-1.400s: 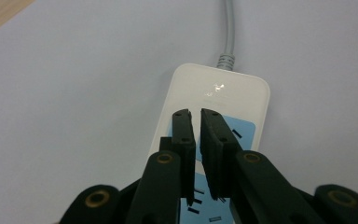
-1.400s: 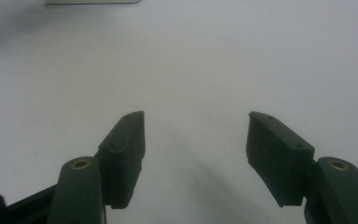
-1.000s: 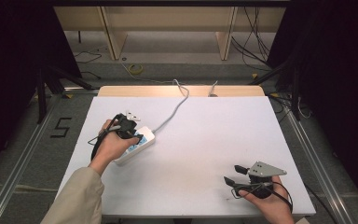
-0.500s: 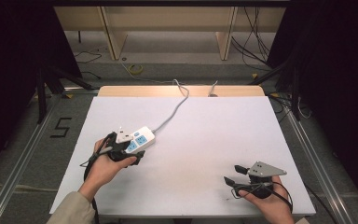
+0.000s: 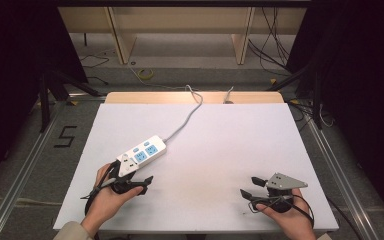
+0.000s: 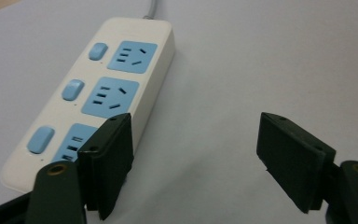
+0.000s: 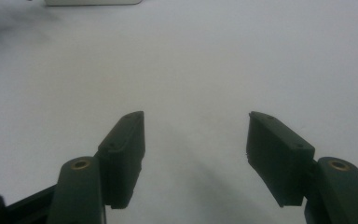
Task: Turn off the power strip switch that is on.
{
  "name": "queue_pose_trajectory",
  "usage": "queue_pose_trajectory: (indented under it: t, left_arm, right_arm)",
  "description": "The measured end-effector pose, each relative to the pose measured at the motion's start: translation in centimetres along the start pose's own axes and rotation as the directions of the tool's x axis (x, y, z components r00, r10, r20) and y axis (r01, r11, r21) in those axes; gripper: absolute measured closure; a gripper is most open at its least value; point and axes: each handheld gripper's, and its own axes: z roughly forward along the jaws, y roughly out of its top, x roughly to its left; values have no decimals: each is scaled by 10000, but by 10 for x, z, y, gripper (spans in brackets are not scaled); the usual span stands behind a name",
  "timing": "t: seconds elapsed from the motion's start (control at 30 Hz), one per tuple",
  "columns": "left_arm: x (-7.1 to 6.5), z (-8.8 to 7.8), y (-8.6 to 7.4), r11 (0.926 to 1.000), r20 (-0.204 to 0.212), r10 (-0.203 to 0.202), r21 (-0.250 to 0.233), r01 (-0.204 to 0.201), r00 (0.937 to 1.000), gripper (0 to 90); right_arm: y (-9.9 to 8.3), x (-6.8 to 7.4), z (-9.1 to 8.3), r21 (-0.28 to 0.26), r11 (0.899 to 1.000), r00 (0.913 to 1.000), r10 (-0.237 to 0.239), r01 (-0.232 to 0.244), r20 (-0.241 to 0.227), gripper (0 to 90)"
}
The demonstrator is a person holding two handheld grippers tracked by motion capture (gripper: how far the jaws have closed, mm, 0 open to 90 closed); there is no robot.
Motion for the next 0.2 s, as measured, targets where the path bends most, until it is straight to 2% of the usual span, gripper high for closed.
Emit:
queue_pose_trajectory:
  t: [0.2]
  left_arm:
    - [-11, 2, -4, 9997, 172, 205, 106, -207, 9996, 258]
  right_arm:
    - [-1, -2, -1, -22, 10000, 10000, -20, 20, 12, 381]
